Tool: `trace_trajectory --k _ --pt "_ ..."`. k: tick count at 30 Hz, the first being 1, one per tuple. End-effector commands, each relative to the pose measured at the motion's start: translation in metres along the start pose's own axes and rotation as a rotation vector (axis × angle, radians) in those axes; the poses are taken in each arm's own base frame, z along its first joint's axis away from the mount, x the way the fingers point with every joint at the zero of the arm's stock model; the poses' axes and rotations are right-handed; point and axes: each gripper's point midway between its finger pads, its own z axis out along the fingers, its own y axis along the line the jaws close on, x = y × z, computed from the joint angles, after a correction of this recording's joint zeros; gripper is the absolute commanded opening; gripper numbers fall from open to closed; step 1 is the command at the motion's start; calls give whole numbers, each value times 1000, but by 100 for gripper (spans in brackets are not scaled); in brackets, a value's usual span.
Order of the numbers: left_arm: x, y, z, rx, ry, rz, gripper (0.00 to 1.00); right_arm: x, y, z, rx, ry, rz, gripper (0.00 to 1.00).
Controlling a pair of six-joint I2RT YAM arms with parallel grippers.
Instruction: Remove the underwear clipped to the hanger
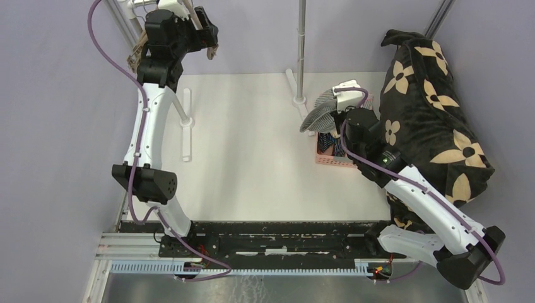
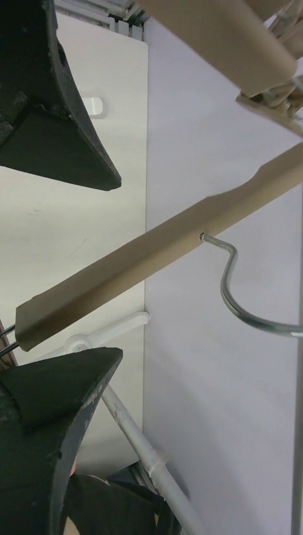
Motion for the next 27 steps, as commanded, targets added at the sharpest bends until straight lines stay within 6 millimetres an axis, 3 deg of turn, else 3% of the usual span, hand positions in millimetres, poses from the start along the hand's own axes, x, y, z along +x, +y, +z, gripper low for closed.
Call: trace_trajectory --k 1,11,14,22,27 --pt "-38 -13 -31 38 -110 7 99 -29 -19 5 117 -89 21 1" --pt "-20 -13 -65 41 -95 -1 99 -53 -22 19 168 -134 22 1" --pt "-15 -14 -77 48 -95 -7 99 -54 -31 25 214 -130 19 1" --pt "-24 -24 -112 84 -139 4 99 -11 -68 67 252 12 125 1" --pt "-32 -27 -134 86 -165 13 99 15 -70 83 224 86 154 1"
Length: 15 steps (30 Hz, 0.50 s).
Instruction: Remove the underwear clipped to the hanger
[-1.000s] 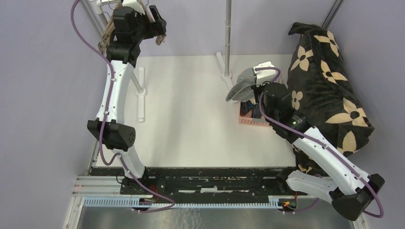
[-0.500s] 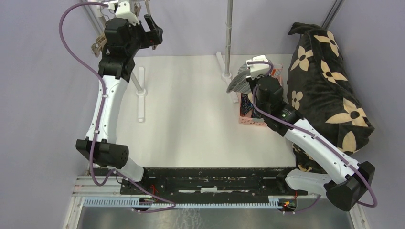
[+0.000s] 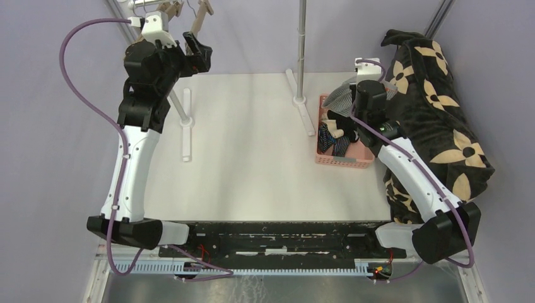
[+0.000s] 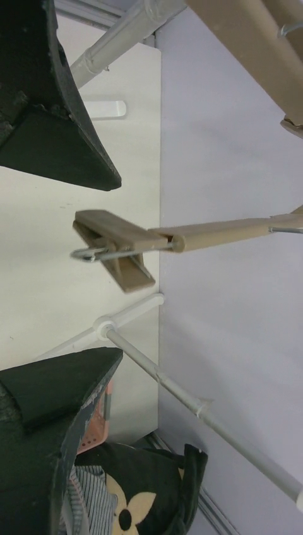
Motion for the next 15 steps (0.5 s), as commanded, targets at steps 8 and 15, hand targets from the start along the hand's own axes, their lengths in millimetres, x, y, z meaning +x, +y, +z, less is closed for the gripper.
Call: trace_trajectory --k 8,15 --pt "-30 -18 -57 48 -104 16 99 48 41 19 -185 157 140 1" --pt "-27 -29 -81 103 -104 -3 99 108 54 17 -194 300 133 1"
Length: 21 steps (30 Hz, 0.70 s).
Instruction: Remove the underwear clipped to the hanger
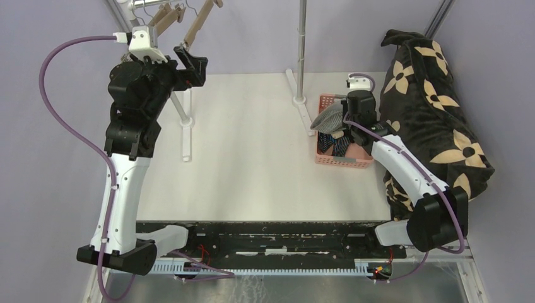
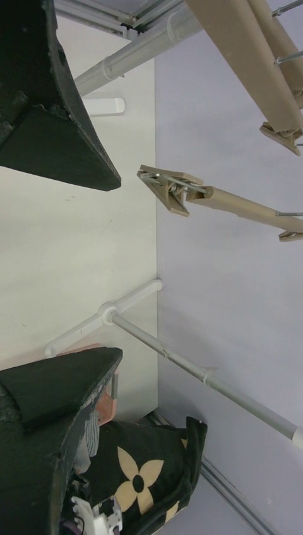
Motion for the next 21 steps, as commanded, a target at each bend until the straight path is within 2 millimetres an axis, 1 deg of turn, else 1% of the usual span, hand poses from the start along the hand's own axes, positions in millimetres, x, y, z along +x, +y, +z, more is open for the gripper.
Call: trace_trajectory --k 1,4,6,9,10,12,13,14,15,16,19,20,21 --pt "-10 -13 -21 51 -31 -10 99 27 7 9 -14 78 43 1" --pt "-17 -13 -35 49 -56 -7 99 57 11 17 -7 171 55 1" --pt "-17 -11 -41 35 -60 0 99 77 15 22 -9 233 65 1" --pt "-9 -4 -48 7 -50 13 99 101 16 26 -1 303 70 1" --pt "0 2 -51 -15 -38 20 99 111 14 29 10 334 71 1" --pt "6 9 -59 -50 -42 28 99 127 13 34 20 383 70 1" --pt "8 14 -62 -70 -45 30 99 131 12 35 22 394 76 1" --pt "15 19 -64 -91 -35 35 99 132 12 36 22 397 82 1" --pt "16 22 -67 -107 -37 36 99 133 10 37 28 396 89 1" --pt "22 26 -69 -125 -29 41 99 132 6 38 45 395 97 1" --pt "28 33 -77 -158 -18 49 99 125 -16 37 133 396 142 2" --pt "27 35 -79 -168 -21 53 99 121 -20 38 134 394 152 4" --pt "27 37 -81 -178 -21 57 99 115 -22 38 126 381 159 10"
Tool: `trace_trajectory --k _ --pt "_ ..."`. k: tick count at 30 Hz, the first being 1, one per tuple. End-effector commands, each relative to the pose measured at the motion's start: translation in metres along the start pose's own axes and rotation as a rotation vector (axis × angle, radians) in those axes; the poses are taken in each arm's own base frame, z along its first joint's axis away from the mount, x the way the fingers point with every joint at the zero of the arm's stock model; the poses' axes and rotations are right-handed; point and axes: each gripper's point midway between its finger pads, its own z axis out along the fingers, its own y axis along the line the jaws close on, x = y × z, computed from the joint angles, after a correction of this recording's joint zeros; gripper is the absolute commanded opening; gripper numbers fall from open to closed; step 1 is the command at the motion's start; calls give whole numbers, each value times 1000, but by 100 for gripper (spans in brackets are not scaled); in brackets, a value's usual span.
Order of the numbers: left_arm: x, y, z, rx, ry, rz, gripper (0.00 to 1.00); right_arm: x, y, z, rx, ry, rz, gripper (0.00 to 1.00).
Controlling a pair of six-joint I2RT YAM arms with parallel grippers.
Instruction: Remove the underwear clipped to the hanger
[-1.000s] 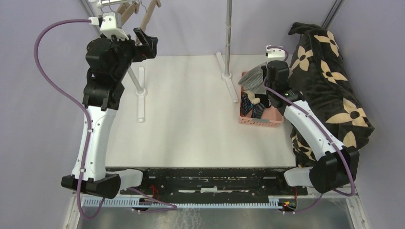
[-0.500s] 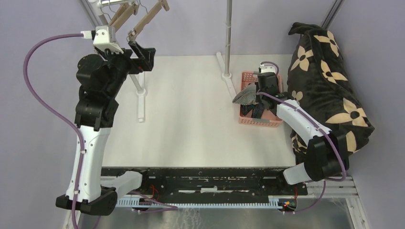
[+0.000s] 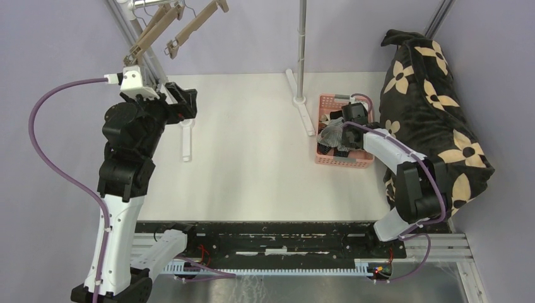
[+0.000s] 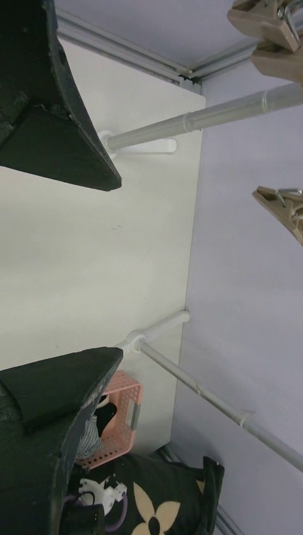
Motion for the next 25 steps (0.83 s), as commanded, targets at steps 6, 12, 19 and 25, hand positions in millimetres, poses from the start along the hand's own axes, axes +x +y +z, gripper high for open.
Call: trace_trajectory --k 6,12,19,25 --pt "-13 26 -19 -128 -56 78 99 -64 -8 -44 -80 -193 88 68" --pt "2 39 -19 -186 -34 87 99 -94 -23 -88 -71 -339 106 100" --pt "12 49 -21 -229 -30 80 99 -93 -33 -104 -47 -373 133 100" --pt "16 56 -25 -265 -30 81 99 -99 -31 -120 -105 -459 135 100"
